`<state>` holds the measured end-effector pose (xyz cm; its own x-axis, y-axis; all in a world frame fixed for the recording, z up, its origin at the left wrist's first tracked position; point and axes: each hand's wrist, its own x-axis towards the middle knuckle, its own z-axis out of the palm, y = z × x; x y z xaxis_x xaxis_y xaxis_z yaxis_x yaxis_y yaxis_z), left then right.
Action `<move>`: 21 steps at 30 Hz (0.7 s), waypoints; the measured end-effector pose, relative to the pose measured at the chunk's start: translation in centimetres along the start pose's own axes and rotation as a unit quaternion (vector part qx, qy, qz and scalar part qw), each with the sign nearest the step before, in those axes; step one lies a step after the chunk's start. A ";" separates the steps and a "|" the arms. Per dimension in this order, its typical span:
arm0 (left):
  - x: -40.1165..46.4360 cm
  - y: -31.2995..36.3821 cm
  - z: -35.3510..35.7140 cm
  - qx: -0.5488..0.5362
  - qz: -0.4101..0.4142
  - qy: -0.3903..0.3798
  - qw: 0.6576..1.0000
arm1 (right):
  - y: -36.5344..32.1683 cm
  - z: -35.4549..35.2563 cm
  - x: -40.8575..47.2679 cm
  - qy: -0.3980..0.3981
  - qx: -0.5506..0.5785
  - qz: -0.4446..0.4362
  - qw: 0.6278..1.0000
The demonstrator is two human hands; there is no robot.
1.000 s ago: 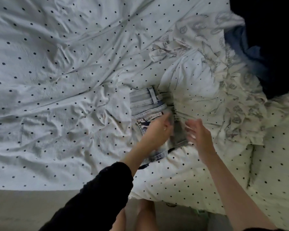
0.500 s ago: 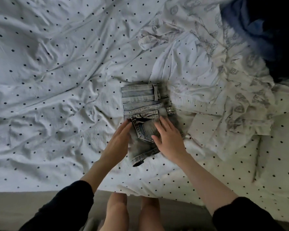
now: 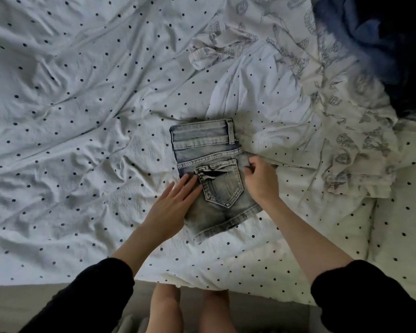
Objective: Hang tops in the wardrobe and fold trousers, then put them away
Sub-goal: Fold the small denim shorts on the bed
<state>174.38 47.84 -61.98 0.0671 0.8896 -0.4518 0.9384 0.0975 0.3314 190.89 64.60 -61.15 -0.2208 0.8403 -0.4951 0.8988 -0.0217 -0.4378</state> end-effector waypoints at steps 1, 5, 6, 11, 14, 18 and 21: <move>0.3 -0.1 0.0 0.025 0.007 -0.009 1.000 | 0.3 -0.1 -0.3 0.009 -0.042 -0.042 0.998; -0.7 -0.7 0.3 0.077 0.034 0.039 0.996 | 1.7 0.5 -4.0 0.009 -0.161 -0.335 0.928; -1.5 -0.7 0.4 0.088 0.041 0.050 0.994 | 2.5 0.8 -5.2 -0.014 -0.183 -0.395 0.900; -2.6 1.1 1.1 0.073 0.040 0.081 0.993 | 5.9 0.9 -7.0 -0.098 -0.264 -0.395 0.874; -1.0 2.0 0.0 0.060 0.056 0.095 0.992 | 5.9 0.6 -6.1 -0.107 -0.287 -0.392 0.867; 0.6 1.1 -2.8 -0.101 0.043 0.082 0.991 | 5.5 -0.3 -5.1 -0.122 -0.241 -0.381 0.884; 2.3 -0.5 -4.9 -0.245 -0.108 0.073 0.961 | 4.2 -1.8 -3.7 -0.126 -0.169 -0.340 0.916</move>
<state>172.43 52.04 -59.10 -0.1929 0.8749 -0.4441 0.6504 0.4529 0.6098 196.15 62.36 -59.81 -0.8152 0.4443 -0.3717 0.5780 0.6654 -0.4724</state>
